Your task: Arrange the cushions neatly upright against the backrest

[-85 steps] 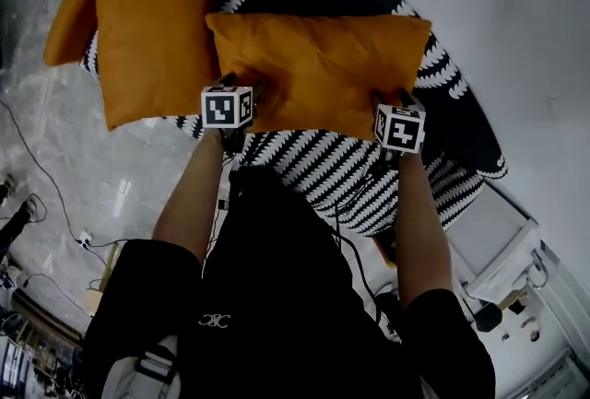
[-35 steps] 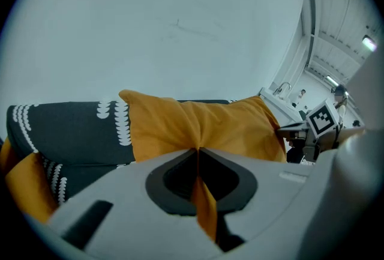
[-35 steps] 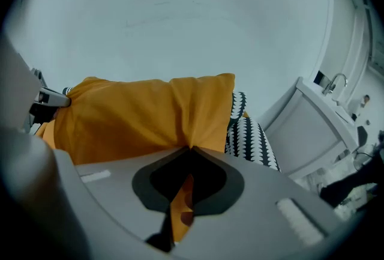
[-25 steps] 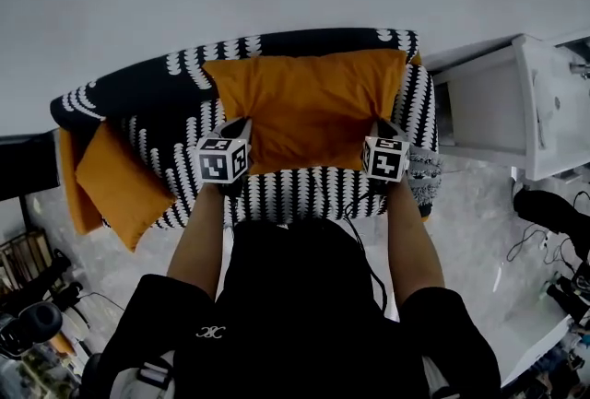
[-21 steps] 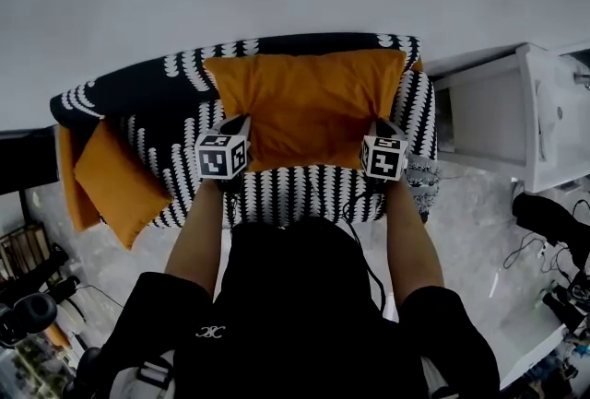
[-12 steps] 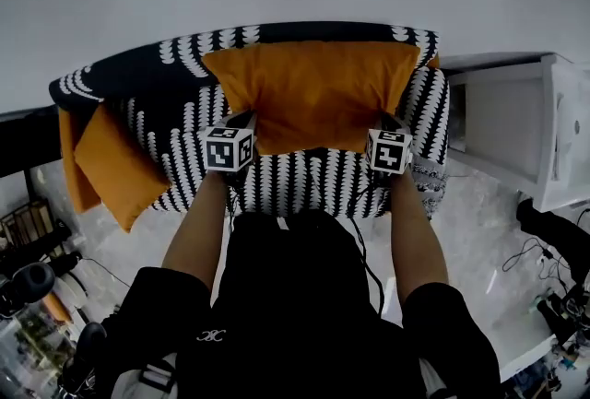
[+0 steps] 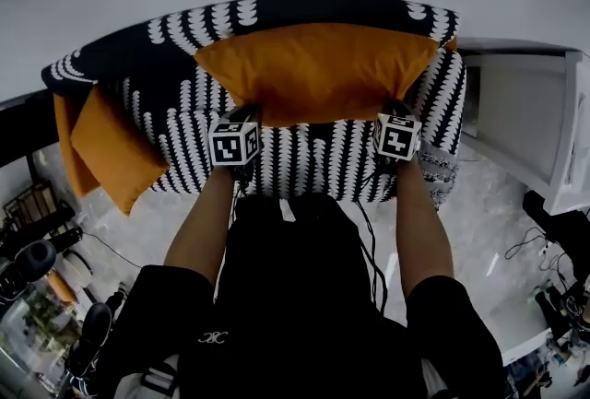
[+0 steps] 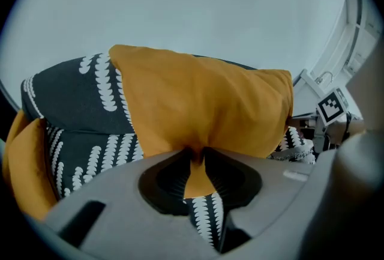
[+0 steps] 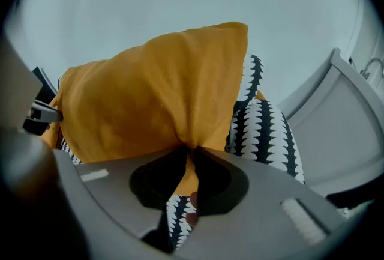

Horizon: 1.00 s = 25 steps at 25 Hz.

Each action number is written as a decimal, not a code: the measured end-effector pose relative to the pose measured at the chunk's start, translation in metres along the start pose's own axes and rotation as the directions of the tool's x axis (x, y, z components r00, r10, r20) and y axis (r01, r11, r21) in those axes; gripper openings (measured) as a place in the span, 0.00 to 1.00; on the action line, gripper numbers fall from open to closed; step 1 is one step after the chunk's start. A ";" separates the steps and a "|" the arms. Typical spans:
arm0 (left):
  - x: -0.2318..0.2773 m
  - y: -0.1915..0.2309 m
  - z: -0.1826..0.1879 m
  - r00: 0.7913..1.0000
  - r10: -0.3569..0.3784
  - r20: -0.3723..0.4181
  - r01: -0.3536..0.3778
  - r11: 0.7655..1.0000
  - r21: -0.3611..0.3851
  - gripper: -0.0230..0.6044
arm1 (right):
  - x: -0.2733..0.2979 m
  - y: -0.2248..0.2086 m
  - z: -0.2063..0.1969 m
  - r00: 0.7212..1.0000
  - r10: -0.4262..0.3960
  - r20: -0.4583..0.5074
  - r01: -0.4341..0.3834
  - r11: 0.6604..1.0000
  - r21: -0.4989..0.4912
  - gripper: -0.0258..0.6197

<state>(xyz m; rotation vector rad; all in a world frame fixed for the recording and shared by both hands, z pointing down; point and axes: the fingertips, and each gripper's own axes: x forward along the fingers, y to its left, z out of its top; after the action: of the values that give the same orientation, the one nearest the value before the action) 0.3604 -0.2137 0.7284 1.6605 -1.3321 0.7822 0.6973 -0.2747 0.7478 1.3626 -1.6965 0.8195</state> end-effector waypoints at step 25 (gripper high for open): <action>-0.170 -0.070 0.074 0.949 0.015 0.316 -0.019 1.000 0.008 0.05 | -0.203 0.072 0.078 0.928 -0.025 0.373 -0.014 0.995 0.103 0.05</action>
<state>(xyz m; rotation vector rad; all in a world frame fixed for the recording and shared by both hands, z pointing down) 0.3856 -0.1993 0.5320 1.8410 -1.5650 0.5470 0.6338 -0.2329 0.5317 1.6776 -1.9588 0.6821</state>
